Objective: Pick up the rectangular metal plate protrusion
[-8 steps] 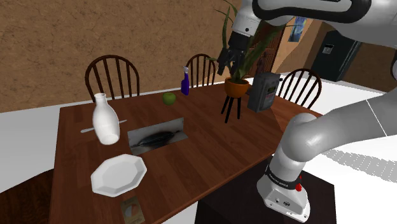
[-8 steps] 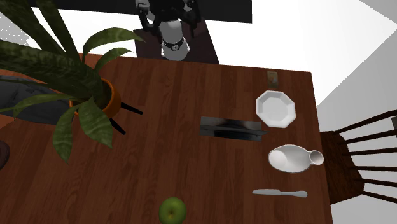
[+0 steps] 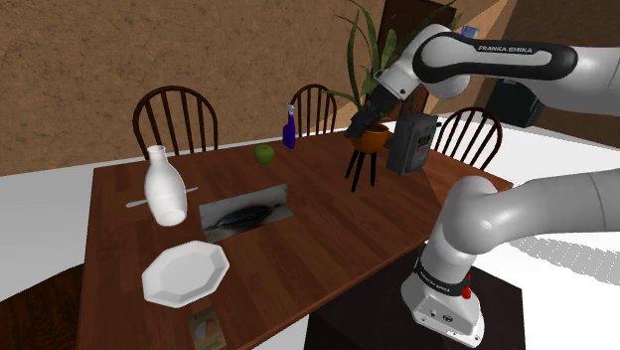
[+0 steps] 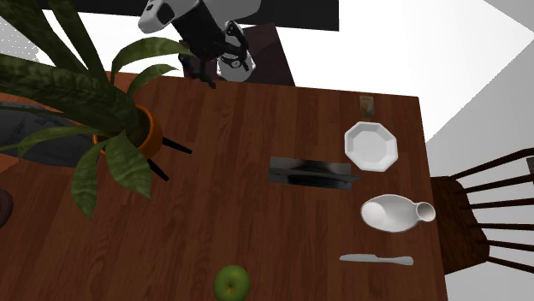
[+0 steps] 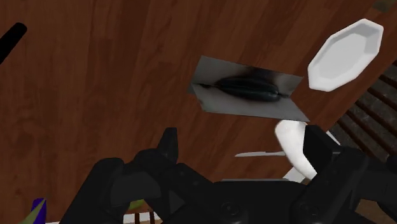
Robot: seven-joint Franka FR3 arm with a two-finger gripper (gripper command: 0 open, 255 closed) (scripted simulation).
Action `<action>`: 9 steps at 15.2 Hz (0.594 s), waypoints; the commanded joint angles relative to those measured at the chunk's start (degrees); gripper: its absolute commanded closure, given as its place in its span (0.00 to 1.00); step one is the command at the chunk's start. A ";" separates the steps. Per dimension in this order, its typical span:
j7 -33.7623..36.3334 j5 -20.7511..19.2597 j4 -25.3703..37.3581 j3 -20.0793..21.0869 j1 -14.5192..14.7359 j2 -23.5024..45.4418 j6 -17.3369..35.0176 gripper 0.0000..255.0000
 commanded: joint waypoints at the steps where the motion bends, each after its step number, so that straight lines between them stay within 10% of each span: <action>1: -8.61 2.04 -5.96 -6.58 2.37 -1.80 8.28 0.00; 5: -28.81 6.50 -12.21 -24.74 11.84 -1.29 22.23 0.00; 9: -51.37 10.42 -11.34 -48.84 29.93 -2.37 32.23 0.00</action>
